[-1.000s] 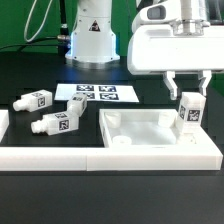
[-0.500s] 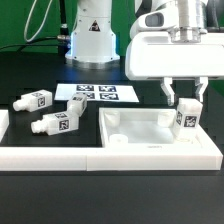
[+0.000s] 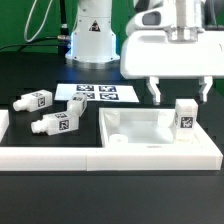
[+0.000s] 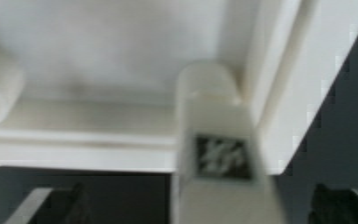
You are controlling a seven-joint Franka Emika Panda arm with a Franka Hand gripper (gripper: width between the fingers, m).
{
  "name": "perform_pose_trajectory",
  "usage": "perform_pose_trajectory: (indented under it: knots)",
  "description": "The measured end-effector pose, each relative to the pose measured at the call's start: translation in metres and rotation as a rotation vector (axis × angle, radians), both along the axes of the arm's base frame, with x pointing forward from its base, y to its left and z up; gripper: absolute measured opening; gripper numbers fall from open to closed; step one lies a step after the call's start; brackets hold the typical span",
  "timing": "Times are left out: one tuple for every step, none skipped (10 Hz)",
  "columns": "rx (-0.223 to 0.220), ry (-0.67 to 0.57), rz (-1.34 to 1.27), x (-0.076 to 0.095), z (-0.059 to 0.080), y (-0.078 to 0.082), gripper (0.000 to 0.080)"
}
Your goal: Assemble one leg
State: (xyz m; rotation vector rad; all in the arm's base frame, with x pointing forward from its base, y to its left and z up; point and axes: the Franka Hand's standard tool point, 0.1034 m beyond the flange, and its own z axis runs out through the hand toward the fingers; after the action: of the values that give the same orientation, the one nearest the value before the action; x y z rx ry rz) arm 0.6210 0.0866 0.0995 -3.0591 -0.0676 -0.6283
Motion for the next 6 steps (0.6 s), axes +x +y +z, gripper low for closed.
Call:
perform_pose_trajectory:
  knots:
    - [0.011,0.065,-0.016,0.006,0.002,-0.007,0.0644]
    - [0.027,0.197,-0.032,0.009,0.000,-0.010,0.0648]
    - [0.047,0.278,-0.076,0.013,-0.001,-0.009,0.0648]
    - [0.068,0.373,-0.124,0.015,-0.004,-0.002,0.0649]
    - [0.077,0.395,-0.146,0.026,-0.005,0.006,0.0649]
    - [0.079,0.395,-0.153,0.030,-0.009,0.009,0.0649]
